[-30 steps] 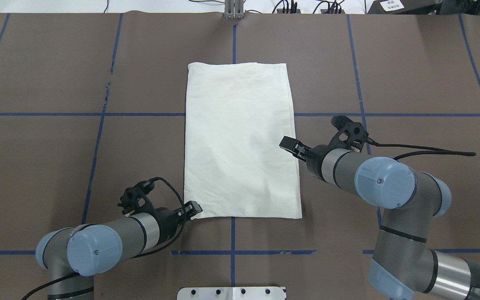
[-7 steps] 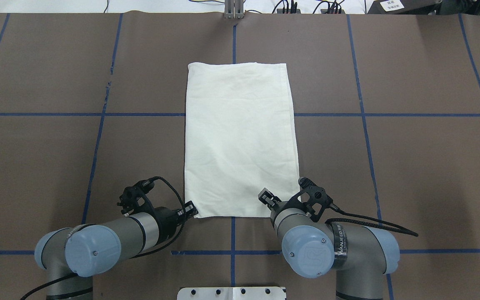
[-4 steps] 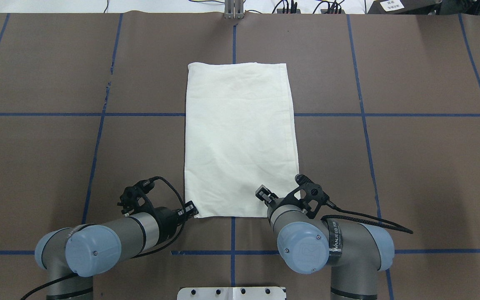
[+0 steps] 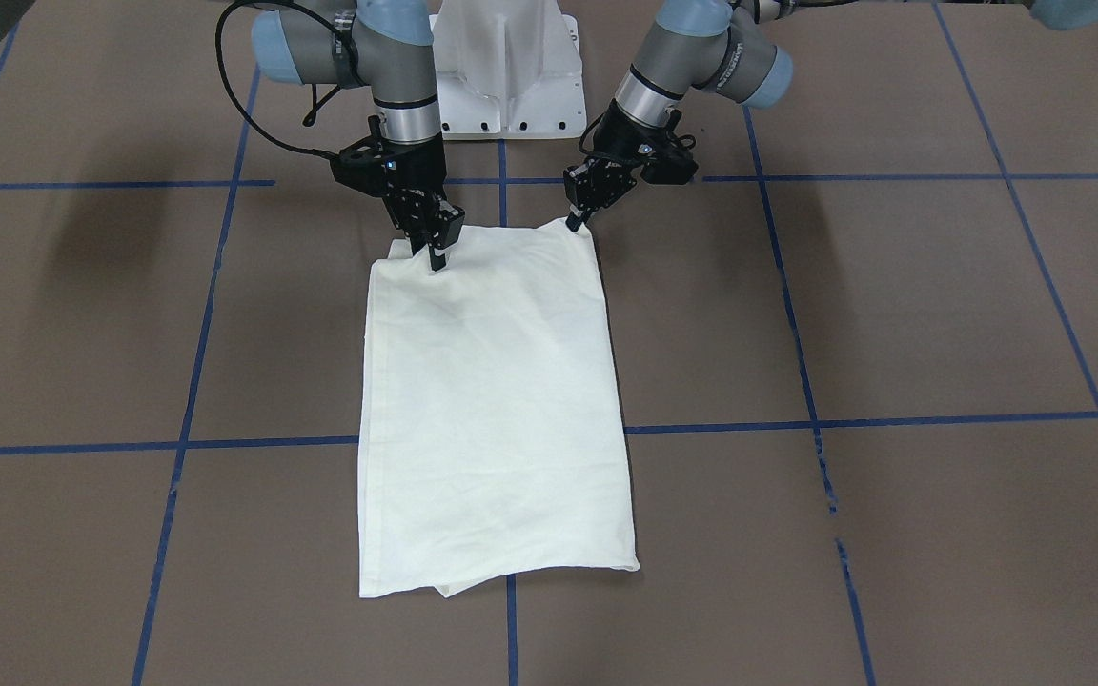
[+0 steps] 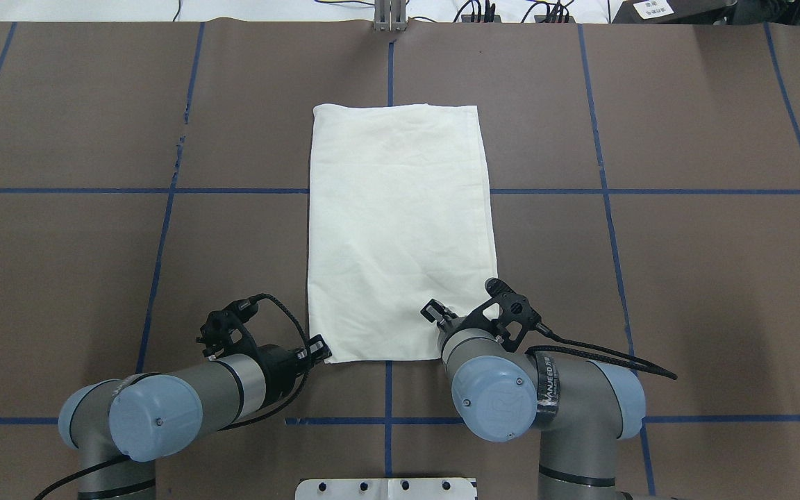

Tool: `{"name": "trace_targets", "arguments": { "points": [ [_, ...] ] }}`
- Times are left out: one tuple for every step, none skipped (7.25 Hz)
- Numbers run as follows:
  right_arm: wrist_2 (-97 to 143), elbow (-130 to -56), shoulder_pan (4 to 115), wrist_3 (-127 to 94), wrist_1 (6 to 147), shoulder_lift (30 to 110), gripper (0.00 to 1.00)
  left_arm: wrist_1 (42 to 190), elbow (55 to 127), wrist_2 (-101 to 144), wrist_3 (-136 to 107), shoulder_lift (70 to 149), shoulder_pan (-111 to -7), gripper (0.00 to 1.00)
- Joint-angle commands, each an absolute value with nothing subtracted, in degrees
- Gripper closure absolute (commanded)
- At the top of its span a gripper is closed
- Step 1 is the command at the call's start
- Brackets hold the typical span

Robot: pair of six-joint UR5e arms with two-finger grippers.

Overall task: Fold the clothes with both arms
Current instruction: 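Lower the right gripper to the shirt's near corner beside the left gripper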

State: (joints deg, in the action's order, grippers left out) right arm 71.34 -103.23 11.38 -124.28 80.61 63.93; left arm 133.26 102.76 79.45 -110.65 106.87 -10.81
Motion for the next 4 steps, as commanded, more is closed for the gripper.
{"name": "trace_targets", "arguments": {
  "points": [
    [71.45,-103.36,11.69,-124.28,80.6,63.72,1.0,133.24,102.83,79.45,-110.65,106.88,-10.81,1.0],
    [71.37,-103.62,11.86,-124.28,80.51,63.81,1.0,133.24,103.01,79.45,-110.57,106.88,-10.81,1.0],
    [71.45,-104.67,11.95,-124.19,80.51,64.07,1.0,133.24,103.62,79.54,-110.31,106.88,-10.81,1.0],
    [71.72,-108.25,12.13,-123.93,80.59,64.86,1.0,131.07,107.45,79.98,-110.22,106.0,-11.16,1.0]
  ]
}}
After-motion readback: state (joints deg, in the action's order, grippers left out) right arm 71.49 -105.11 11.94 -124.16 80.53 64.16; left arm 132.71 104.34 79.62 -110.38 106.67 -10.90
